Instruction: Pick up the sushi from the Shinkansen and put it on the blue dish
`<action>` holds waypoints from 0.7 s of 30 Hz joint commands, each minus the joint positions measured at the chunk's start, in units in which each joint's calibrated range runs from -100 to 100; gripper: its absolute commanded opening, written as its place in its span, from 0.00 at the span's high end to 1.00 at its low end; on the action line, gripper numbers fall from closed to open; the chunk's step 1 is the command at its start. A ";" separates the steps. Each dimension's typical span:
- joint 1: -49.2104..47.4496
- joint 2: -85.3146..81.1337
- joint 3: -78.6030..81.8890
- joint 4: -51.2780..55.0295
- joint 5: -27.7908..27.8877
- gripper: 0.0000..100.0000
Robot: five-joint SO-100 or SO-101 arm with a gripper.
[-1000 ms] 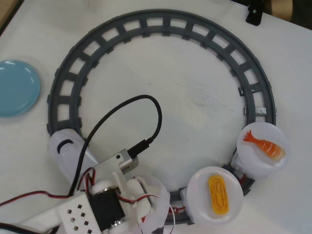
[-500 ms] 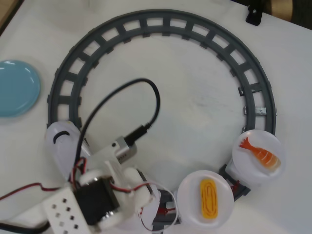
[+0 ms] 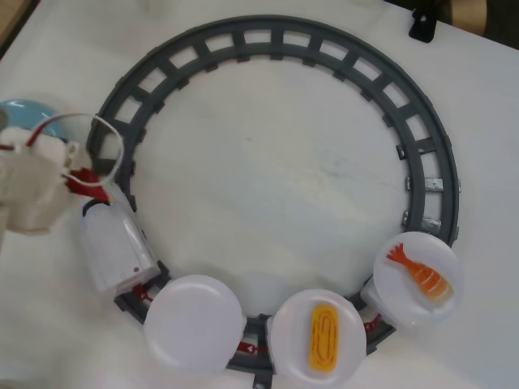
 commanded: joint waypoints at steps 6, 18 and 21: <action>-14.42 13.30 -5.39 -7.15 1.14 0.97; -24.72 36.44 -32.08 -7.99 0.94 0.97; -24.28 40.51 -38.21 -8.16 0.10 0.97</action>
